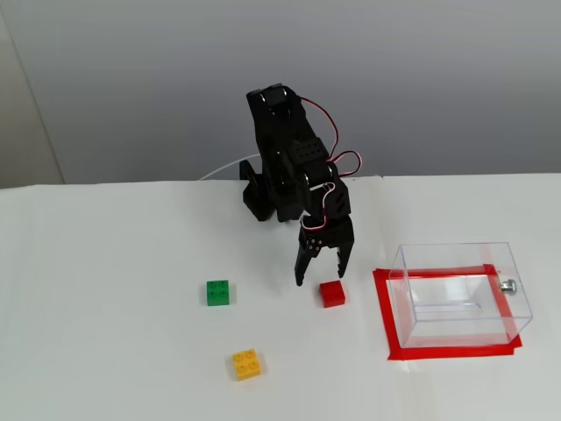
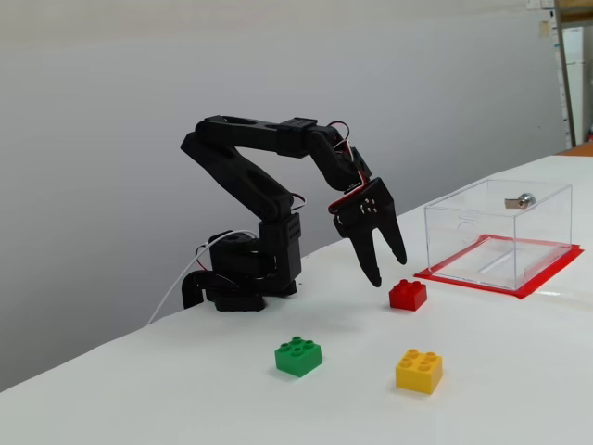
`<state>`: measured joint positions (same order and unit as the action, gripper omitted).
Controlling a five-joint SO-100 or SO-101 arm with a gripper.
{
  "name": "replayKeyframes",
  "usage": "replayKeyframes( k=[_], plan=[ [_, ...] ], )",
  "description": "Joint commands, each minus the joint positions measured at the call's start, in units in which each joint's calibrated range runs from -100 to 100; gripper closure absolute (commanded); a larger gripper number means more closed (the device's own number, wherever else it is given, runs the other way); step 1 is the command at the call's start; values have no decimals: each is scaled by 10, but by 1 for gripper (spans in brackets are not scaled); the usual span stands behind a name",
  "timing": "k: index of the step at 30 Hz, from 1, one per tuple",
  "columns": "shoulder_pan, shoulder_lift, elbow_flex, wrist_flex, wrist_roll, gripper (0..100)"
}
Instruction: Pick the red lego brick and place it into the transparent box
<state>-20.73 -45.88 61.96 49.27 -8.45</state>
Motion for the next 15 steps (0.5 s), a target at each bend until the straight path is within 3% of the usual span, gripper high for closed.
replayKeyframes(
  k=[1, 15],
  plan=[
    [-18, 2, -25, -5, -2, 66],
    [-58, 62, -32, -74, -2, 66]
  ],
)
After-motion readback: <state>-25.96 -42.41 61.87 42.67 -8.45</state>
